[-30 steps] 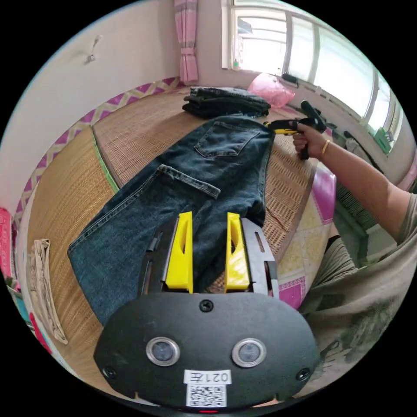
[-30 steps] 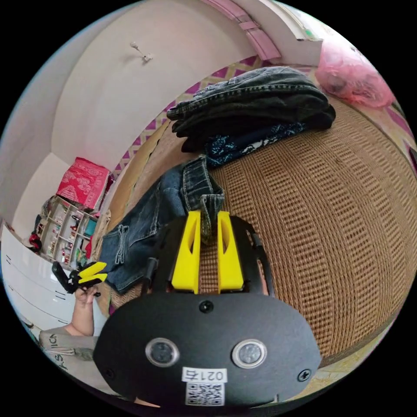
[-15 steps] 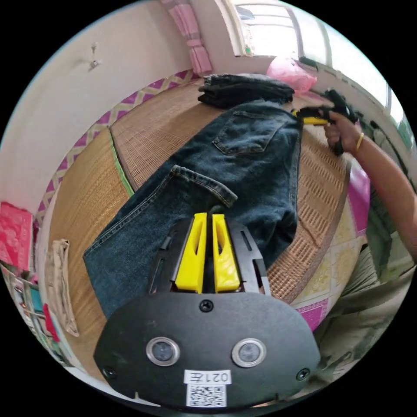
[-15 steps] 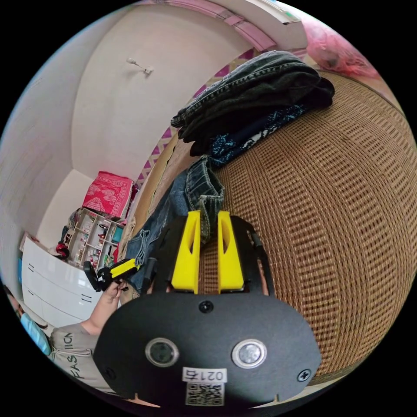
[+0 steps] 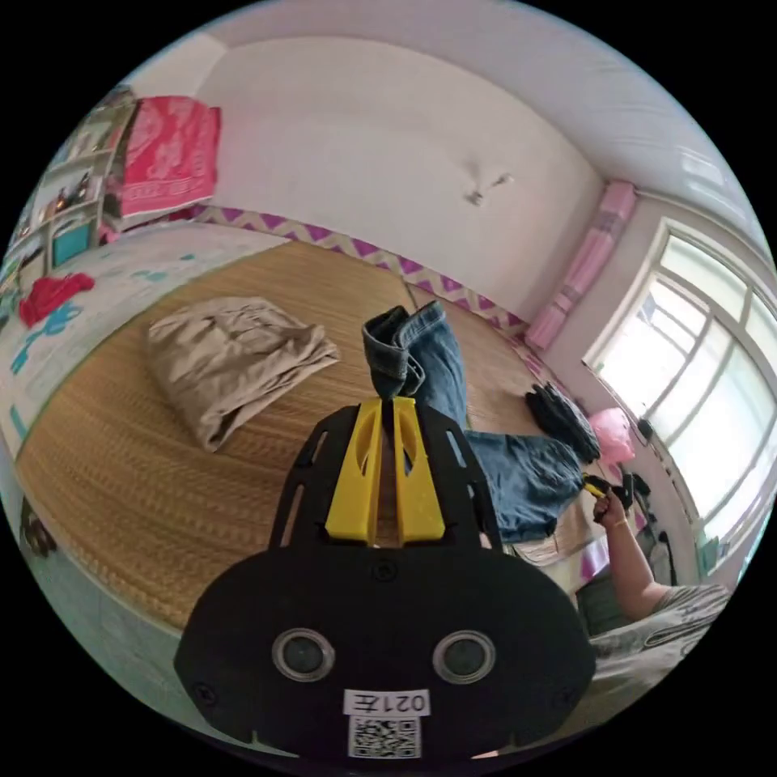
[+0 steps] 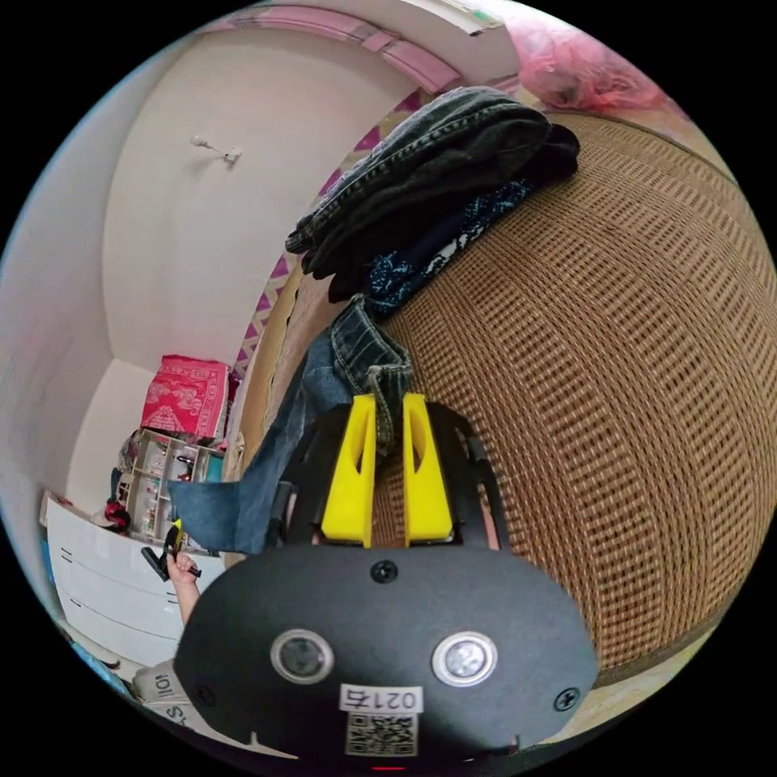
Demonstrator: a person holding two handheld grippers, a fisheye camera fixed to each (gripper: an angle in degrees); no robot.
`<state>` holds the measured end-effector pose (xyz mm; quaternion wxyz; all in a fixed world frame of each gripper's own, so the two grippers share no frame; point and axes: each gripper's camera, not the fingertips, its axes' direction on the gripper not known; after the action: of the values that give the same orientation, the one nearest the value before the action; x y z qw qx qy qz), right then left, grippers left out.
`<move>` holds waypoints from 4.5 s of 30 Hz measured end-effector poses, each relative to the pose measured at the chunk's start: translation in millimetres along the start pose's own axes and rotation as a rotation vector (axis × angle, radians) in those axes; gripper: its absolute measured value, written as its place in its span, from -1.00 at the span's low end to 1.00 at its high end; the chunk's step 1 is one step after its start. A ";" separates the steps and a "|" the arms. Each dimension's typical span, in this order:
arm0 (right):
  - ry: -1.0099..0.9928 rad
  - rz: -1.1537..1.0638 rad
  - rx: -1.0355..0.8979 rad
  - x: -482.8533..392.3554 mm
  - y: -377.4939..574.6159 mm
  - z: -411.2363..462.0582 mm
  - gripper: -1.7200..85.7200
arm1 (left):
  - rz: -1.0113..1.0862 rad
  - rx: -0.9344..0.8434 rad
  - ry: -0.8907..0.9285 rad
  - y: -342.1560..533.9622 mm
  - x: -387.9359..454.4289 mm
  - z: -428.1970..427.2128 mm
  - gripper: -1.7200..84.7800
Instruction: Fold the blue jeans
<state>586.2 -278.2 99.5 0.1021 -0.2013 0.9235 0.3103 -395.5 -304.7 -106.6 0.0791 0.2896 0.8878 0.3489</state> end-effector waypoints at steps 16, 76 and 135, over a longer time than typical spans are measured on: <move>0.470 -0.266 0.079 -227.3 -19.2 14.6 -0.82 | -0.290 0.062 0.055 158.2 -279.9 -32.5 -0.87; 0.348 -1.370 -0.562 -495.3 -333.4 214.0 -0.98 | 0.824 -0.477 0.333 47.2 110.7 236.0 -0.98; 0.511 -1.288 -0.720 -404.8 -436.1 215.8 -0.96 | 0.580 -0.552 -0.046 -66.7 25.3 332.6 -0.98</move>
<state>1153.3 -337.7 -175.3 -0.0252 -0.7835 0.4620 0.4147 -332.9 -138.8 -396.9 0.0721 0.5038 0.6402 0.5755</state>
